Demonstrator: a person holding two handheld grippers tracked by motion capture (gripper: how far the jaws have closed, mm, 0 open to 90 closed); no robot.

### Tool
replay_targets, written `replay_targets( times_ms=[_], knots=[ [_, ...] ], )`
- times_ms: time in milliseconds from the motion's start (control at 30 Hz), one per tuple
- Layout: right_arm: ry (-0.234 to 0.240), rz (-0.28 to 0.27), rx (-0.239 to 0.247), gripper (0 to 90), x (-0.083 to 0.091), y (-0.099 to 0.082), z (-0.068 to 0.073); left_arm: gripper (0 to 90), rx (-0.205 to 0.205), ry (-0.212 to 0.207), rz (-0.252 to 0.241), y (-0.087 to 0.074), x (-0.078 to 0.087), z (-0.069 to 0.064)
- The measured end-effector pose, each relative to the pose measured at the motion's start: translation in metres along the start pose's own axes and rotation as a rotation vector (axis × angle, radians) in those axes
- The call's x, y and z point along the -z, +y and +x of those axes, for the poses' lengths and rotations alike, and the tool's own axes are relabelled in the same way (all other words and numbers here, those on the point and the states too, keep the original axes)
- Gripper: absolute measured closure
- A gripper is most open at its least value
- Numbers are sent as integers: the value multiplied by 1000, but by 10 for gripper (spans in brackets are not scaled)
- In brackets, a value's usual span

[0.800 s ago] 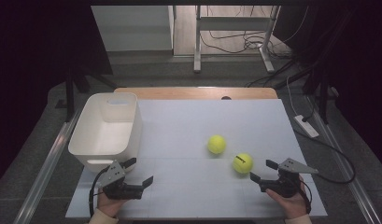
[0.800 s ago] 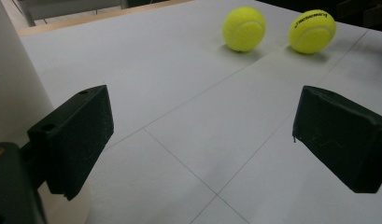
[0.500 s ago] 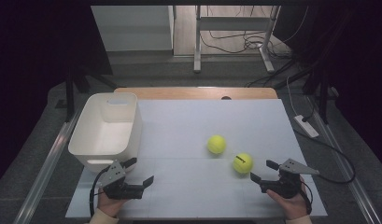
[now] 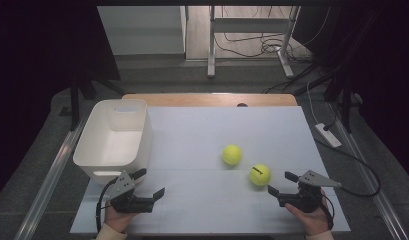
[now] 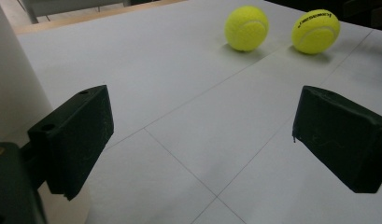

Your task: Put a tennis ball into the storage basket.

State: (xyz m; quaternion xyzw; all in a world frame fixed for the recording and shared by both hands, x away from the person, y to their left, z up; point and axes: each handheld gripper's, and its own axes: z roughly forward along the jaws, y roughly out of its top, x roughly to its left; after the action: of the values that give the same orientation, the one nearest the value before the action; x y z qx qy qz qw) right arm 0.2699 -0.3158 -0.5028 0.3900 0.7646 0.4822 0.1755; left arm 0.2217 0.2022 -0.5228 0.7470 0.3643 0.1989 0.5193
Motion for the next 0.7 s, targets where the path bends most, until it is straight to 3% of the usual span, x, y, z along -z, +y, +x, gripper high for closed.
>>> replay_targets(
  times_ms=[200,400,433,700],
  knots=[
    [5,-2,-10,120,0,0,-2,57,-19,-2,18,8,-5,-9],
    [20,2,-10,120,-3,-1,-6,54,-16,-32,30,17,-13,-14],
    [26,3,-12,120,-4,-2,-6,53,-31,-26,41,20,-16,-16],
    [27,0,-7,120,-3,-1,-6,56,-37,-45,60,33,-26,-18]
  ],
)
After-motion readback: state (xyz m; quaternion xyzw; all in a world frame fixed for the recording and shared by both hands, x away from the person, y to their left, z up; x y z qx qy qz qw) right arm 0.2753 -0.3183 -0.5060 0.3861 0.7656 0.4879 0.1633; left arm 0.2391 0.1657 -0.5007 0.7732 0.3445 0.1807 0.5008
